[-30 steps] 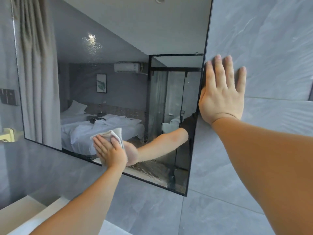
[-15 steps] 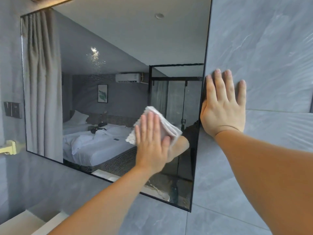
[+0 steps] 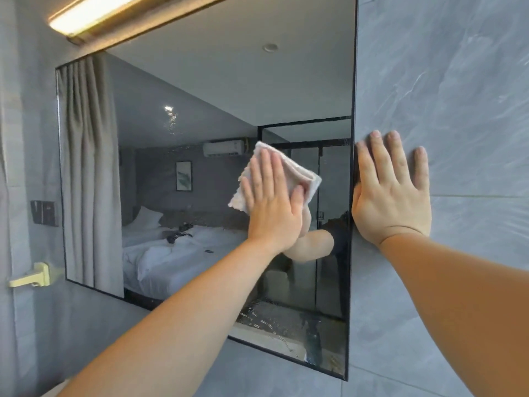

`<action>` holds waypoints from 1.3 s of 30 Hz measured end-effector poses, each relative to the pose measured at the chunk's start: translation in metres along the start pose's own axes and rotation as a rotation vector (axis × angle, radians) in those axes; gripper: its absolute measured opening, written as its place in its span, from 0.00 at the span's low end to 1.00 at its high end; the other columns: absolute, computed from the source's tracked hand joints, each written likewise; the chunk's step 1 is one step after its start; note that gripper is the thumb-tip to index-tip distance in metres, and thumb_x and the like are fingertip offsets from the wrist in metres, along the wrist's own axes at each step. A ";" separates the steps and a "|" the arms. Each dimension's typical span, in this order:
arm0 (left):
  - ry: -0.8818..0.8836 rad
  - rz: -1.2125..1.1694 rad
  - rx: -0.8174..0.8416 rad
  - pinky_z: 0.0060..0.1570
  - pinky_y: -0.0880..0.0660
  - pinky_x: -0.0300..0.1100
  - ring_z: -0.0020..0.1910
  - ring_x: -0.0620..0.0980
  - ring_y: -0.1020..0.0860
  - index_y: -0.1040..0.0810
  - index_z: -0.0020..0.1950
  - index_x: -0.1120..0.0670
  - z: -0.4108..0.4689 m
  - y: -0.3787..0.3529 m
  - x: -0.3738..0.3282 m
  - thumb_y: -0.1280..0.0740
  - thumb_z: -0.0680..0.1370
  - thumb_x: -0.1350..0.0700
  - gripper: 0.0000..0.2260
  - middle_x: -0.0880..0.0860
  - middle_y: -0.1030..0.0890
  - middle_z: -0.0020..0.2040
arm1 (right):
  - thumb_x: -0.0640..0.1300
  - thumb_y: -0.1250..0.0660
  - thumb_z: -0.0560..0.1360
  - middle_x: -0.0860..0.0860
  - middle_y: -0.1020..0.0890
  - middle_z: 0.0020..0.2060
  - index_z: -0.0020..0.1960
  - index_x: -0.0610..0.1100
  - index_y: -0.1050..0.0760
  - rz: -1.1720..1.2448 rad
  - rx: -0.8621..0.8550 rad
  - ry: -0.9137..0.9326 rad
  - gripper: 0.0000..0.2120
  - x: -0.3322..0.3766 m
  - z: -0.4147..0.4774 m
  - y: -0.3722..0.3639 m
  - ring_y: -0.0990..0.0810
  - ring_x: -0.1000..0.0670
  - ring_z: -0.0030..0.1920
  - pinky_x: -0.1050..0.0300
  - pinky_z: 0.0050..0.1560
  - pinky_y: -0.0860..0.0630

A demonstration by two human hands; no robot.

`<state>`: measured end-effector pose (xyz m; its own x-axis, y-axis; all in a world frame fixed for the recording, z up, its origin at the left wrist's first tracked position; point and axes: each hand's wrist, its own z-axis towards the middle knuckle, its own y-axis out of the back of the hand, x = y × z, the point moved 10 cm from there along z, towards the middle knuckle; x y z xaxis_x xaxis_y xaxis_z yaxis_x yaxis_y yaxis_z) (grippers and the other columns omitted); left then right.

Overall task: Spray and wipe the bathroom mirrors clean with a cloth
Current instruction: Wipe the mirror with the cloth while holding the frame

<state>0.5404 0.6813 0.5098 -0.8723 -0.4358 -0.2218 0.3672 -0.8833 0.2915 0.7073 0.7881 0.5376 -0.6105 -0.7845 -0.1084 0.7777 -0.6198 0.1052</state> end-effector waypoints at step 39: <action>0.135 -0.039 -0.056 0.80 0.62 0.54 0.82 0.49 0.62 0.61 0.84 0.53 0.218 0.064 -0.021 0.54 0.86 0.42 0.31 0.50 0.62 0.84 | 0.38 0.37 0.78 0.44 0.25 0.66 0.71 0.40 0.28 -0.070 -0.151 -0.049 0.20 -0.005 0.064 0.039 0.25 0.39 0.65 0.36 0.70 0.43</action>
<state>0.5118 0.6718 0.7364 -0.8364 -0.4167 -0.3560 0.3543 -0.9067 0.2290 0.7312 0.7663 0.6051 -0.6676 -0.7420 -0.0612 0.7445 -0.6656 -0.0510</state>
